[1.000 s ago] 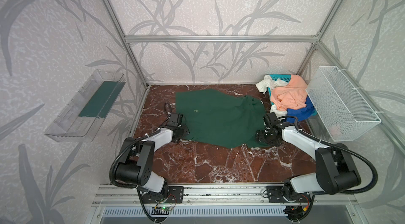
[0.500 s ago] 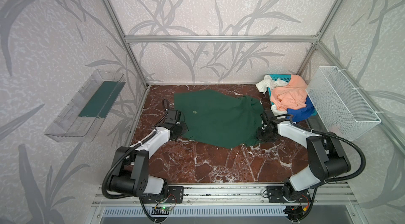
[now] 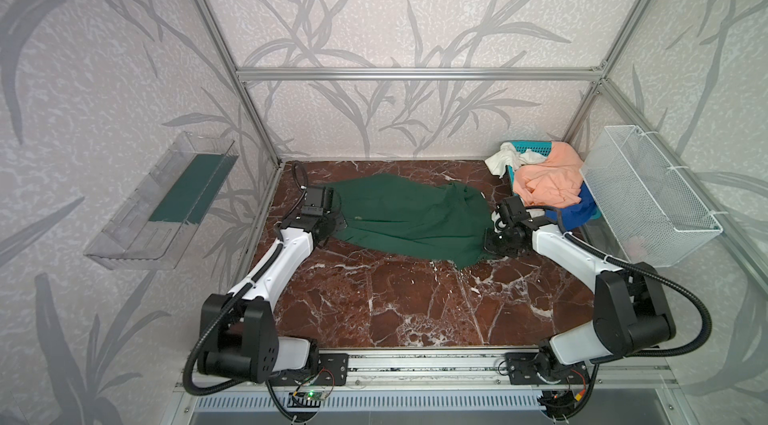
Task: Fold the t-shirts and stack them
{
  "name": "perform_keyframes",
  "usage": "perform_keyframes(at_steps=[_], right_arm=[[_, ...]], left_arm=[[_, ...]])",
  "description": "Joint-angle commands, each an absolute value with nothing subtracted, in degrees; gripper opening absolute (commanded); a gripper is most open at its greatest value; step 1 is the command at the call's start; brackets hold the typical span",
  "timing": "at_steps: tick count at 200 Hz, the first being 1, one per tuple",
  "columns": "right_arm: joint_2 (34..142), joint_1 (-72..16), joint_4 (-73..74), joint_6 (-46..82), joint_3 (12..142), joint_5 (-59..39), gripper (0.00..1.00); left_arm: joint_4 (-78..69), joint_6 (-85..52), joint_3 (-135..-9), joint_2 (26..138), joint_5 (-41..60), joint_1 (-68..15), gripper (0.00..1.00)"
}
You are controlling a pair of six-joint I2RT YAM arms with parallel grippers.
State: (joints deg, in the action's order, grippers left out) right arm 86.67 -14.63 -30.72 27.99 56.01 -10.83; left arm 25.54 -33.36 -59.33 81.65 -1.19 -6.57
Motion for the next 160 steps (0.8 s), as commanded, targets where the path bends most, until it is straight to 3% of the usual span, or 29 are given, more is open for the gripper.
perform_keyframes(at_steps=[1,35,57,73,86,130,160], right_arm=[[89.8,-14.7,-30.7,26.6,61.9,-11.2,0.00],[98.7,-13.7,-34.5,24.3,72.9,-8.2,0.00],[103.5,-12.5,-37.4,23.3,79.0,-10.5,0.00],[105.5,-11.7,-39.2,23.1,82.2,-11.0,0.00],[106.9,-11.2,-40.1,22.9,84.1,-11.3,0.00],[110.1,-10.5,-42.2,22.1,88.3,-12.6,0.00],[110.9,-10.4,-42.3,21.9,88.8,-12.7,0.00]], left_arm=[[23.8,-31.7,-65.8,90.0,0.7,-5.6,0.00],[32.1,-27.8,-87.3,108.1,6.7,-3.8,0.03],[35.5,-26.3,-95.9,113.9,8.9,-3.5,0.32],[32.7,-26.7,-93.2,112.1,8.7,-3.5,0.57],[29.7,-26.8,-88.9,109.5,8.4,-3.5,0.70],[20.0,-28.5,-73.7,101.4,6.8,-3.7,0.72],[18.3,-29.6,-70.7,102.9,8.7,-3.8,0.62]])
